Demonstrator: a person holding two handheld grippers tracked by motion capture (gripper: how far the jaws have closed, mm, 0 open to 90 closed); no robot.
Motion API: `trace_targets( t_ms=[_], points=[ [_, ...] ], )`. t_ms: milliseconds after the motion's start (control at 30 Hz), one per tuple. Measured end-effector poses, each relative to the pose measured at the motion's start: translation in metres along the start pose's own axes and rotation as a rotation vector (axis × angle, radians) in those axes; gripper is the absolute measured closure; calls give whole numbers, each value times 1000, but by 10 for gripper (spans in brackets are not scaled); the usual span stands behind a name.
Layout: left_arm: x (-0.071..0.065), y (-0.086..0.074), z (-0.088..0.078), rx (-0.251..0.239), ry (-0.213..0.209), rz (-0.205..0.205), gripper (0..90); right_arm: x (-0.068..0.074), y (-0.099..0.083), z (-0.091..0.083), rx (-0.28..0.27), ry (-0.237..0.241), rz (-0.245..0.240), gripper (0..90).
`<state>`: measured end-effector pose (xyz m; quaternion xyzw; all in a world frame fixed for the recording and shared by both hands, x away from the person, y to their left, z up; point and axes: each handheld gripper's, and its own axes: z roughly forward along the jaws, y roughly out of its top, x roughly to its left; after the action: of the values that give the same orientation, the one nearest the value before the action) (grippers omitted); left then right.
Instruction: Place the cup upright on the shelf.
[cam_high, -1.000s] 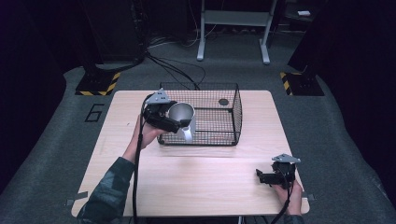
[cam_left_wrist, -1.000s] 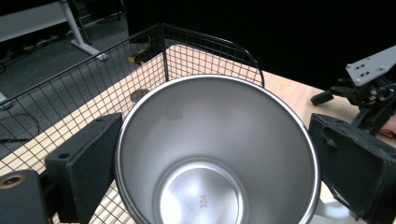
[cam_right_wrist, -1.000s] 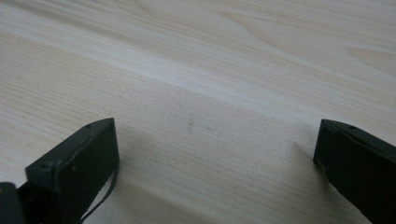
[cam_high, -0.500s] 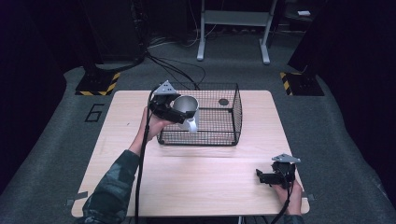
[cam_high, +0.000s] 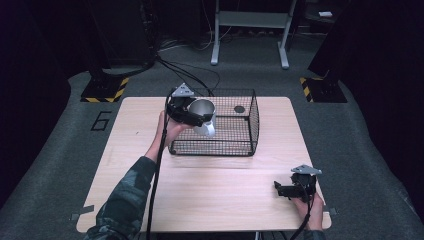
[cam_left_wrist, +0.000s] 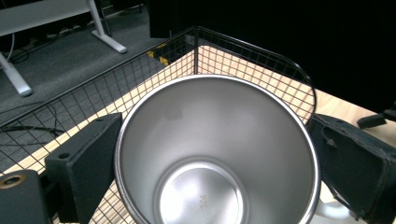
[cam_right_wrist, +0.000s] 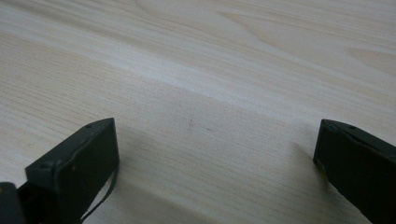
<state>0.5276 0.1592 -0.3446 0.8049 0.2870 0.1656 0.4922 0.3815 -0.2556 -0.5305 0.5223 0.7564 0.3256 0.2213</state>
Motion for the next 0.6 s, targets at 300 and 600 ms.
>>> trace_targets(
  t_ms=[300,600],
  points=[
    [7,1,19,25,30,-29,63,0,0,0,0,0,0,0],
    [8,-3,41,64,32,-50,63,0,0,0,2,0,0,0]
  ],
)
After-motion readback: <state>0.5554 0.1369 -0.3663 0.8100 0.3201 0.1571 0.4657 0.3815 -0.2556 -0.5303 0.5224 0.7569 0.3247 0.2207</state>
